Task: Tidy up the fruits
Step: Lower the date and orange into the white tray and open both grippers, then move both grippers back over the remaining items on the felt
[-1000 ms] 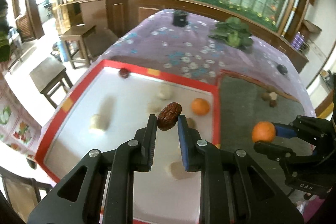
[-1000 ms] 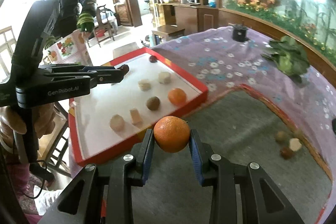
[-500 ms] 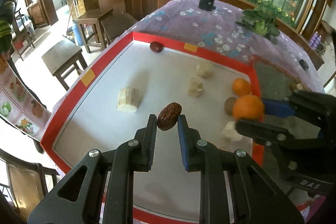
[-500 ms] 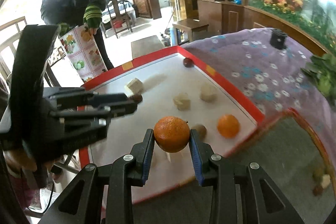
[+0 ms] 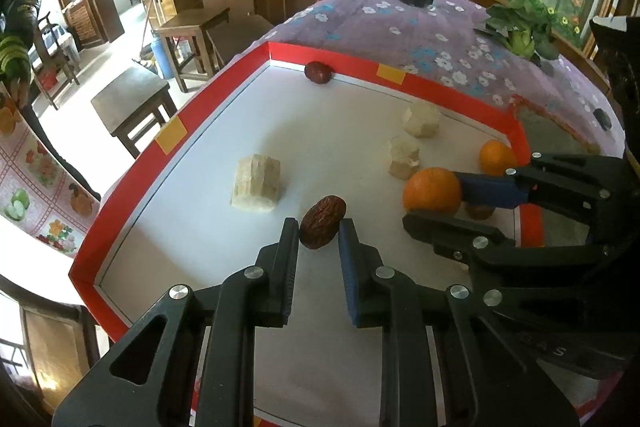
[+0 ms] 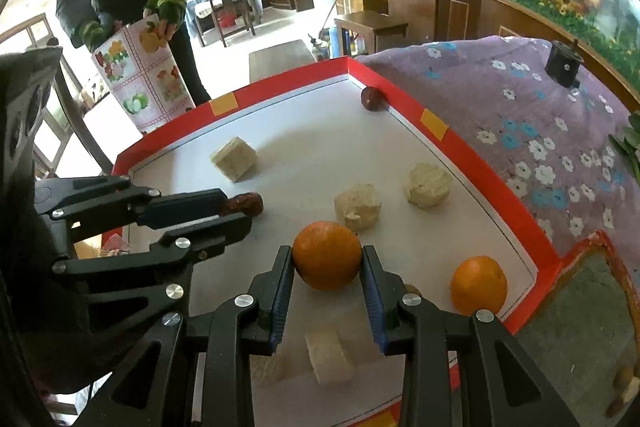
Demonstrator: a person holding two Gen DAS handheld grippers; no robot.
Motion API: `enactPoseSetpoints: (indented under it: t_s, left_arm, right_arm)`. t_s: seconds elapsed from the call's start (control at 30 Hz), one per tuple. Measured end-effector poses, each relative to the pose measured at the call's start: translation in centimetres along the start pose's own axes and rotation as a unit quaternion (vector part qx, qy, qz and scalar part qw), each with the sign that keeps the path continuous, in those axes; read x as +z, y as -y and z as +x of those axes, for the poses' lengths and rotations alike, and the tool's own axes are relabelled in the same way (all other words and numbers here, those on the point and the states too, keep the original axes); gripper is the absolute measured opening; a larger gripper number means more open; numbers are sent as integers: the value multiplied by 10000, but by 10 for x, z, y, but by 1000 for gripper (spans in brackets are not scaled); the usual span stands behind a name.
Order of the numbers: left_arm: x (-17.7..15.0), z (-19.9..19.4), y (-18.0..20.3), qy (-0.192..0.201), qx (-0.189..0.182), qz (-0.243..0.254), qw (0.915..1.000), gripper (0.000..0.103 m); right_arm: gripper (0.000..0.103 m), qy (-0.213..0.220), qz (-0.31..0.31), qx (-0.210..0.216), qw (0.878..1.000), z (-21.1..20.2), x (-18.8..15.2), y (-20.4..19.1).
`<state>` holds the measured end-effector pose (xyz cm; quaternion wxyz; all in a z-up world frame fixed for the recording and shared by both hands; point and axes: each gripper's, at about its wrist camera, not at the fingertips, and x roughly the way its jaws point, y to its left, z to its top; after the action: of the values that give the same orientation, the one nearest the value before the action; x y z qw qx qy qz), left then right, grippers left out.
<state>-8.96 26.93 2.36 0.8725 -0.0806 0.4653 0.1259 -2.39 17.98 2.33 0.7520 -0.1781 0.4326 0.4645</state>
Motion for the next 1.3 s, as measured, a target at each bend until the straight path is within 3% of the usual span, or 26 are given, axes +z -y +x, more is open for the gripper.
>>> enactPoseSetpoints:
  t_s: [0.2, 0.27, 0.33, 0.4, 0.7, 0.87, 1.07, 1.3]
  left_arm:
    - [-1, 3, 1, -85, 157, -34, 9998, 24]
    - [-1, 1, -2, -64, 219, -89, 9997, 34]
    - [1, -5, -5, 26, 213, -176, 9996, 51]
    - [3, -13, -6, 164, 236, -234, 9993, 55]
    - [10, -36, 17, 425, 128, -153, 9989, 55]
    - [16, -43, 35, 479, -120, -150, 9987, 63]
    - [23, -42, 68, 381, -499, 38, 9980, 63]
    - [26, -42, 103, 248, -656, 303, 9971, 63]
  right_arm:
    - [38, 60, 70, 11, 10000, -7, -1, 2]
    - [39, 123, 98, -23, 9999, -15, -2, 3]
    - [40, 219, 157, -53, 9996, -26, -5, 6]
    - [41, 302, 232, -86, 9992, -37, -10, 10]
    - [43, 565, 630, -311, 9959, -81, -44, 36]
    - [44, 664, 926, -594, 9917, -114, -78, 59]
    - [44, 620, 1475, -958, 9825, -141, -127, 97]
    - [45, 705, 1938, -1249, 9705, -169, -171, 133]
